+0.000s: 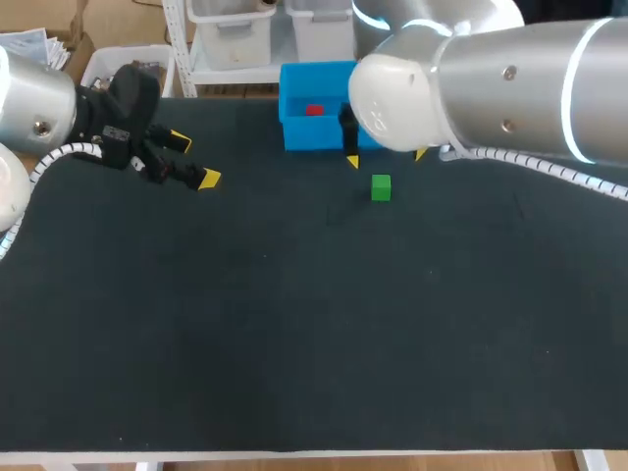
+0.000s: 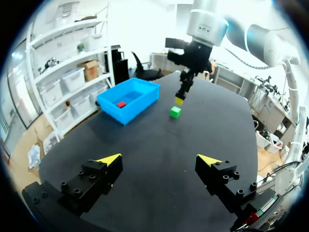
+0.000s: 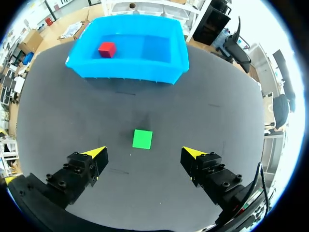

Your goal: Use the left arm to pick the red cube and place it into the blue plastic box first, then use the right arm to grasp the green cube and put it into the same blue plastic box after the first action is fully finished.

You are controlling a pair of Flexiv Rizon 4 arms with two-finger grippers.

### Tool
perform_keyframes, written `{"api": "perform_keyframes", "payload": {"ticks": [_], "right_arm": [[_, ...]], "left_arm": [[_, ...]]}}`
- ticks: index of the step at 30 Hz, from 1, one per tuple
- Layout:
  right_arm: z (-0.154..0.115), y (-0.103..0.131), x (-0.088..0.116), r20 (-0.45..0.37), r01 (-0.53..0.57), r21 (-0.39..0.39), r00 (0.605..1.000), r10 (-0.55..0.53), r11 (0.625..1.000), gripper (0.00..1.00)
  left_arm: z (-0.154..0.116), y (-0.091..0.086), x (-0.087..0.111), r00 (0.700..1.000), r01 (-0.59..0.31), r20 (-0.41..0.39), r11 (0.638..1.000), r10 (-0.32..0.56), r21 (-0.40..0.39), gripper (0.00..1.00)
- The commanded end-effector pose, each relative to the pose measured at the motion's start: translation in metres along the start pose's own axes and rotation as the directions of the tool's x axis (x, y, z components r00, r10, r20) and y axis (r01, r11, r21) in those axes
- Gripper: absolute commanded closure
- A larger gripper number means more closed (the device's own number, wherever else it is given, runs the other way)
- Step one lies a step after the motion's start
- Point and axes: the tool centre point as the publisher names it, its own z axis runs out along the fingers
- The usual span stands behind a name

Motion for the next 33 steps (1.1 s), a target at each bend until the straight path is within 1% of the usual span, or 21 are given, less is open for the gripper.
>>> {"api": "perform_keyframes", "payload": {"ticks": [1,8,18,24,33], "right_arm": [[0.014,-0.003,0.000,-0.002,-0.018,-0.002,1.000,0.018,1.000,0.00],[0.025,-0.003,-0.001,-0.013,-0.034,-0.007,0.999,0.034,0.999,0.00],[0.036,-0.005,-0.011,-0.010,-0.087,0.013,0.996,0.087,0.996,0.00],[0.047,-0.003,-0.016,-0.016,-0.095,0.016,0.995,0.095,0.995,0.00],[0.062,0.001,-0.013,-0.037,-0.088,0.012,0.995,0.089,0.996,0.00]], "left_arm": [[-0.001,0.000,0.002,1.000,-0.003,0.010,1.000,0.003,0.003,0.00],[-0.001,0.000,0.002,1.000,-0.003,0.010,1.000,0.003,0.003,0.00],[-0.001,0.000,0.002,1.000,-0.003,0.010,1.000,0.003,0.003,0.00],[-0.001,0.000,0.002,1.000,-0.003,0.010,1.000,0.003,0.003,0.00],[-0.001,0.000,0.002,1.000,-0.003,0.010,1.000,0.003,0.003,0.00]]}}
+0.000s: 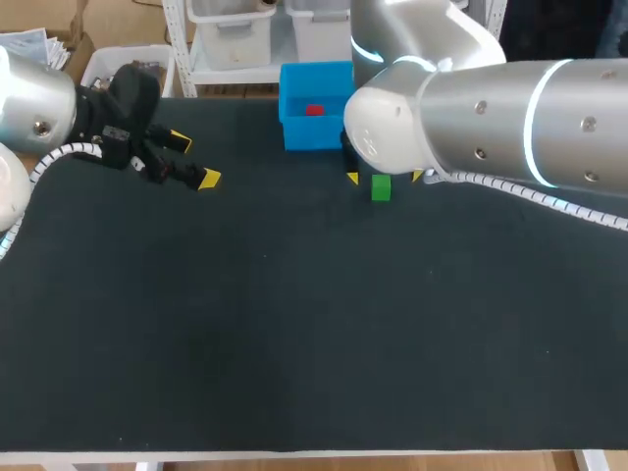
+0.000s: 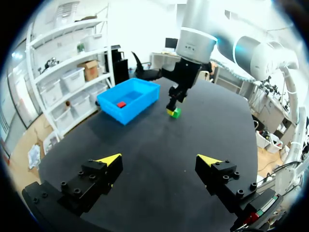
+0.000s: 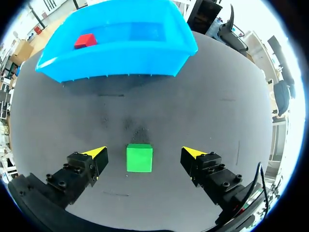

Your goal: Use the left arm to pick the red cube and place it into the blue plastic box first, then use the right arm to grasp the green cube and put it into the same blue plastic box after the first action is fully finished.

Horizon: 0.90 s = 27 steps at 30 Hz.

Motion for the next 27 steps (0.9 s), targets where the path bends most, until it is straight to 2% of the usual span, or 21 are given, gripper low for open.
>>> {"api": "perform_keyframes", "payload": {"ticks": [1,11,12,13,14,15,27], "right_arm": [[0.008,0.003,-0.003,-0.016,0.006,0.002,1.000,-0.006,1.000,0.00],[0.019,0.004,0.004,-0.034,0.019,-0.006,0.999,-0.020,1.000,0.00],[0.019,0.004,0.005,-0.033,0.022,-0.001,0.999,-0.022,1.000,0.07],[0.020,0.003,0.005,-0.031,0.023,0.002,0.999,-0.023,1.000,0.51],[0.021,0.003,0.006,-0.030,0.023,0.005,0.999,-0.023,1.000,0.91],[0.021,0.003,0.006,-0.030,0.023,0.006,0.999,-0.023,1.000,1.00],[0.026,-0.002,0.010,-0.042,0.017,-0.010,0.999,-0.017,1.000,1.00]], "left_arm": [[0.000,0.001,0.002,1.000,-0.003,0.010,1.000,0.003,0.003,0.00],[0.000,0.001,0.002,1.000,-0.003,0.010,1.000,0.003,0.003,0.00],[0.000,0.001,0.002,1.000,-0.003,0.010,1.000,0.003,0.003,0.00],[0.000,0.001,0.002,1.000,-0.003,0.010,1.000,0.003,0.003,0.00],[0.000,0.001,0.002,1.000,-0.003,0.010,1.000,0.003,0.003,0.00],[0.000,0.001,0.002,1.000,-0.003,0.010,1.000,0.003,0.003,0.00],[0.000,0.001,0.002,1.000,-0.003,0.010,1.000,0.003,0.003,0.00]]}}
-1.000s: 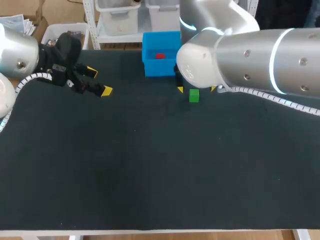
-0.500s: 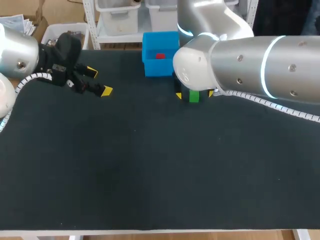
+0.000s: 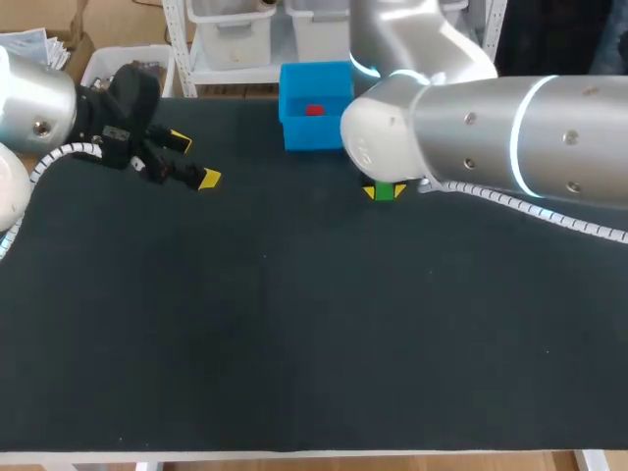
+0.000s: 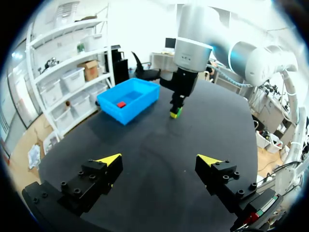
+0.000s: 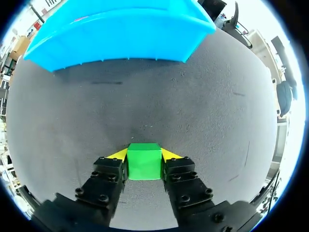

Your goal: Use the left arm to pick the red cube and place it into the blue plastic box first, then use the right arm to grasp the green cube and put it into the same blue plastic box after the first action is fully finished.

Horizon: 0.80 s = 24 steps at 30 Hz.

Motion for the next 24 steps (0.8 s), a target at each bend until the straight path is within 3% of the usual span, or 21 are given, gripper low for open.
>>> {"api": "perform_keyframes", "payload": {"ticks": [1,7,24], "right_arm": [[-0.001,-0.003,0.002,0.003,0.001,-0.005,1.000,-0.001,1.000,1.00],[-0.015,-0.005,-0.001,0.024,0.003,-0.004,1.000,-0.003,1.000,1.00],[-0.112,-0.011,-0.036,0.194,-0.017,-0.063,0.981,0.029,0.998,1.00]], "left_arm": [[0.000,0.001,0.002,1.000,-0.003,0.010,1.000,0.003,0.003,0.00],[0.000,0.001,0.002,1.000,-0.003,0.010,1.000,0.003,0.003,0.00],[0.000,0.001,0.002,1.000,-0.003,0.010,1.000,0.003,0.003,0.00]]}}
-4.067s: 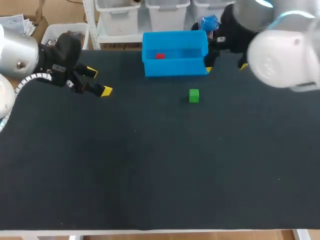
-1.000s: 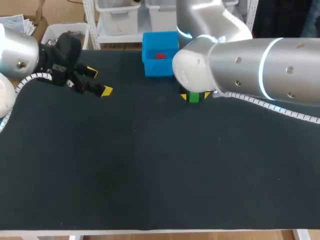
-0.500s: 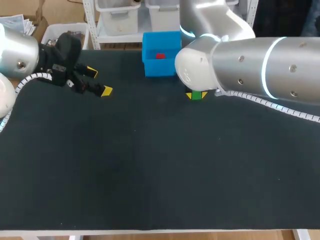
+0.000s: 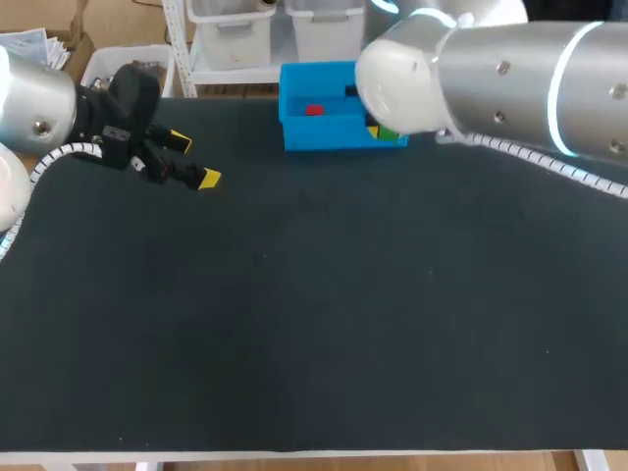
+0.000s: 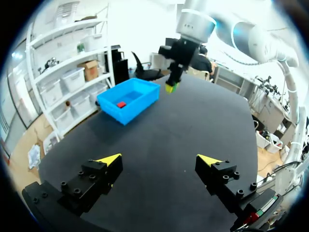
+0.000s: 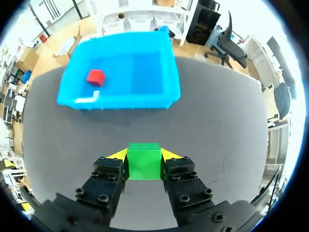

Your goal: Use the left arm to pick the red cube and place it into the blue plastic box first, then use the right arm to grasp the green cube and put it into the same blue plastic box after the first action is fully finished.

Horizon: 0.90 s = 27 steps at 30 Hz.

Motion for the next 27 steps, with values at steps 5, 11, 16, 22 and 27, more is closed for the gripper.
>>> {"api": "perform_keyframes", "payload": {"ticks": [5,11,16,22,27], "right_arm": [[-0.022,0.000,0.004,0.073,0.011,-0.031,0.997,-0.009,0.999,1.00],[-0.023,0.003,-0.005,0.198,0.053,-0.095,0.980,-0.033,0.994,1.00],[-0.025,0.003,-0.014,0.245,0.057,-0.114,0.969,-0.027,0.992,1.00],[-0.029,0.004,-0.020,0.266,0.063,-0.118,0.963,-0.030,0.991,1.00],[-0.030,0.007,-0.025,0.274,0.070,-0.127,0.961,-0.033,0.989,1.00]], "left_arm": [[0.000,0.001,0.002,1.000,-0.004,0.010,1.000,0.003,0.003,0.00],[0.000,0.001,0.002,1.000,-0.004,0.010,1.000,0.003,0.003,0.00],[0.000,0.001,0.002,1.000,-0.004,0.010,1.000,0.003,0.003,0.00],[0.000,0.001,0.002,1.000,-0.004,0.010,1.000,0.003,0.003,0.00],[0.000,0.001,0.002,1.000,-0.004,0.010,1.000,0.003,0.003,0.00]]}}
